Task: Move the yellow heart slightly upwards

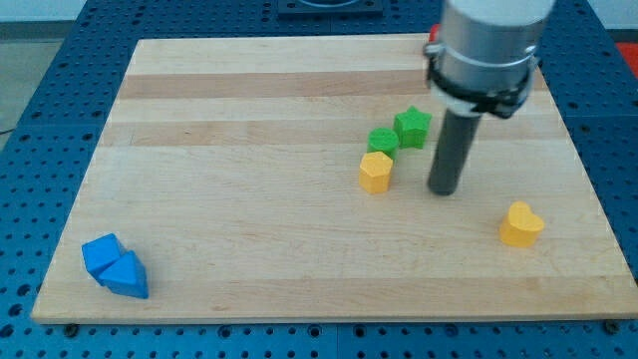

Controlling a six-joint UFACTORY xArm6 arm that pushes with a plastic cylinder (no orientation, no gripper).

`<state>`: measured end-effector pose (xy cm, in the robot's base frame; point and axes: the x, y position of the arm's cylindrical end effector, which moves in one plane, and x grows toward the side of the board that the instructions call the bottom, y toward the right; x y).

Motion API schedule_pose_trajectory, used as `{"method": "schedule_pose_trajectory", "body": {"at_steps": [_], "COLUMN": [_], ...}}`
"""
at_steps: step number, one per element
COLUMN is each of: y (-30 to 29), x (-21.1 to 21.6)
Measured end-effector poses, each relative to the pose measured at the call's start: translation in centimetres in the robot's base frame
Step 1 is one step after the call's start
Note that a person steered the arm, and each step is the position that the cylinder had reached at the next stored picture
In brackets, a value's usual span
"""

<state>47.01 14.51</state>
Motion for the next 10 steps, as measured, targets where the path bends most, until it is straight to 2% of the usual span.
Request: {"method": "schedule_pose_trajectory", "body": {"at_steps": [1,2,3,4,5,6,7,8,9,10], "y": [7.6,11.3,7.3,0.0,0.1,5.2,6.0,0.9,-8.2,-7.5], "x": [0.7,6.3,9.4,9.5,9.9,9.8,6.7,4.8,4.8,6.1]}}
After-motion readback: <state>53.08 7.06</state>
